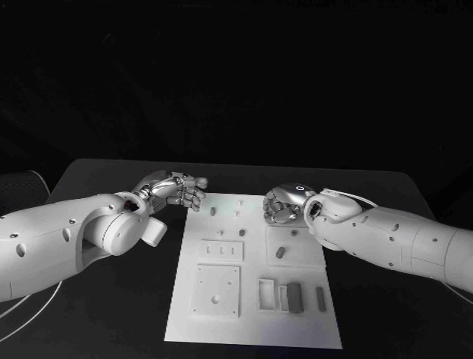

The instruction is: Assemble the parts on the task board

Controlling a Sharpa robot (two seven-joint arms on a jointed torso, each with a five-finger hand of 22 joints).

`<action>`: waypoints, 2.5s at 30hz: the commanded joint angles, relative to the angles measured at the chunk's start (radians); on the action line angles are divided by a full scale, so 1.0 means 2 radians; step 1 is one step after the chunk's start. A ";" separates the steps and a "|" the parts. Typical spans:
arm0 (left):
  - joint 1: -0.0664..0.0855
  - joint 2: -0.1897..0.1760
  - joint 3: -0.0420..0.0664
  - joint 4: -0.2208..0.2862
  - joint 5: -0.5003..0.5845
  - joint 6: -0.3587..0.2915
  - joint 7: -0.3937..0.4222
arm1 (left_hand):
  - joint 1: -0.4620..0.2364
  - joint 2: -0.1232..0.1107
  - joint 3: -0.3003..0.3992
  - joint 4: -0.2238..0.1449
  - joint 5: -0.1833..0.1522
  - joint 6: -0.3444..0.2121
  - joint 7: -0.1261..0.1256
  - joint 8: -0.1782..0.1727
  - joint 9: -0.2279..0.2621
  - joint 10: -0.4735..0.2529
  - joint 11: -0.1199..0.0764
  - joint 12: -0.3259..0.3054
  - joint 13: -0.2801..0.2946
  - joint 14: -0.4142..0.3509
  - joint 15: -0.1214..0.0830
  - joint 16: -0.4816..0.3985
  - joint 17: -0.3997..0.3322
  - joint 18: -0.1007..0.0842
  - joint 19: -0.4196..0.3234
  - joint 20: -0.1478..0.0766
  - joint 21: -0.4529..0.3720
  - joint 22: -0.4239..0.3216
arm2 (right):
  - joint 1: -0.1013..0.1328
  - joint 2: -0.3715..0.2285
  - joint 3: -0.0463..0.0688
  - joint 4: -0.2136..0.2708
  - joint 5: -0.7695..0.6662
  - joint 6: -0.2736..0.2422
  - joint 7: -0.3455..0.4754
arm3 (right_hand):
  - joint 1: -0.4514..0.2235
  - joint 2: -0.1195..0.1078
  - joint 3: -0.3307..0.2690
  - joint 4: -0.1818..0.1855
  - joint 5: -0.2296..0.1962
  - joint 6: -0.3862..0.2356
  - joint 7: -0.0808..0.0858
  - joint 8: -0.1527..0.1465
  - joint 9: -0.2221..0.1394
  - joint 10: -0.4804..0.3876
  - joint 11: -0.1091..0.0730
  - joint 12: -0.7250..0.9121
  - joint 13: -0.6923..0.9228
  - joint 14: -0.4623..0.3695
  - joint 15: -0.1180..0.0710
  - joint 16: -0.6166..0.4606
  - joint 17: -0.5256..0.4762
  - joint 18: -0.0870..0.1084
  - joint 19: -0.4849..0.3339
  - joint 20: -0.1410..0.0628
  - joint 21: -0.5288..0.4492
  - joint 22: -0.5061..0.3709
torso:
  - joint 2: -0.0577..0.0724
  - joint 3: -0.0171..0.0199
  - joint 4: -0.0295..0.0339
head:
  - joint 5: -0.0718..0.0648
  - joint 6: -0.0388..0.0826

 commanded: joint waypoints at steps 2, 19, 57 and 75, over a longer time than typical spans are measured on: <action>0.001 0.001 0.001 -0.001 0.003 0.009 0.000 | -0.005 0.002 0.000 -0.001 0.001 0.003 0.000 -0.002 0.001 -0.003 -0.001 -0.002 0.001 0.001 0.000 -0.002 0.001 0.005 -0.001 -0.004 -0.001 0.001 | -0.006 -0.001 -0.003 -0.001 -0.010 0.022 -0.011 | 0.004 -0.001 -0.002 0.000 0.003 0.007 0.003 0.004 0.001 0.001 -0.002 -0.001 -0.001 0.007 -0.012 0.003 -0.001 0.043 0.001 -0.003 0.003 0.010 | 0.001 -0.0004 0.0002 | 0.000 0.001; 0.001 0.000 0.001 0.000 0.003 0.010 0.000 | -0.007 0.000 -0.001 -0.001 0.001 0.003 0.000 -0.003 0.001 -0.003 -0.001 -0.003 0.003 0.001 0.001 -0.004 0.003 0.005 -0.001 -0.004 -0.001 0.001 | -0.006 -0.005 -0.003 0.002 -0.012 0.021 -0.013 | 0.007 0.003 -0.001 0.000 0.005 0.015 0.000 0.008 0.007 0.002 -0.006 -0.002 -0.001 0.009 -0.015 0.004 0.000 0.043 0.001 -0.003 0.004 0.010 | 0.001 -0.0003 0.0002 | -0.001 0.001; 0.001 -0.001 0.001 0.000 0.002 0.009 -0.002 | -0.006 0.001 0.000 -0.002 0.001 0.003 0.000 -0.004 0.003 -0.004 -0.001 -0.004 0.006 0.002 0.001 -0.006 0.005 0.006 -0.001 -0.004 -0.002 0.002 | -0.006 -0.012 -0.003 0.027 -0.028 -0.015 -0.033 | 0.008 0.022 0.003 0.000 0.008 0.049 -0.014 0.022 0.027 0.009 -0.019 -0.006 -0.001 0.014 -0.027 0.007 0.002 0.043 0.002 -0.003 0.009 0.010 | 0.003 -0.0007 0.0004 | -0.003 0.002; 0.001 -0.002 0.001 -0.004 -0.001 0.006 -0.001 | -0.005 0.001 0.000 -0.003 0.001 0.004 0.000 -0.004 0.003 -0.004 -0.001 -0.004 0.008 0.002 0.001 -0.007 0.007 0.006 -0.001 -0.004 -0.002 0.003 | 0.009 -0.016 -0.001 0.062 -0.067 -0.058 -0.059 | 0.009 0.017 0.004 0.000 0.017 0.057 -0.018 0.022 0.032 0.015 -0.023 -0.008 -0.001 0.021 -0.031 0.009 0.004 0.043 0.006 -0.002 0.012 0.010 | 0.003 -0.0015 0.0017 | -0.004 0.008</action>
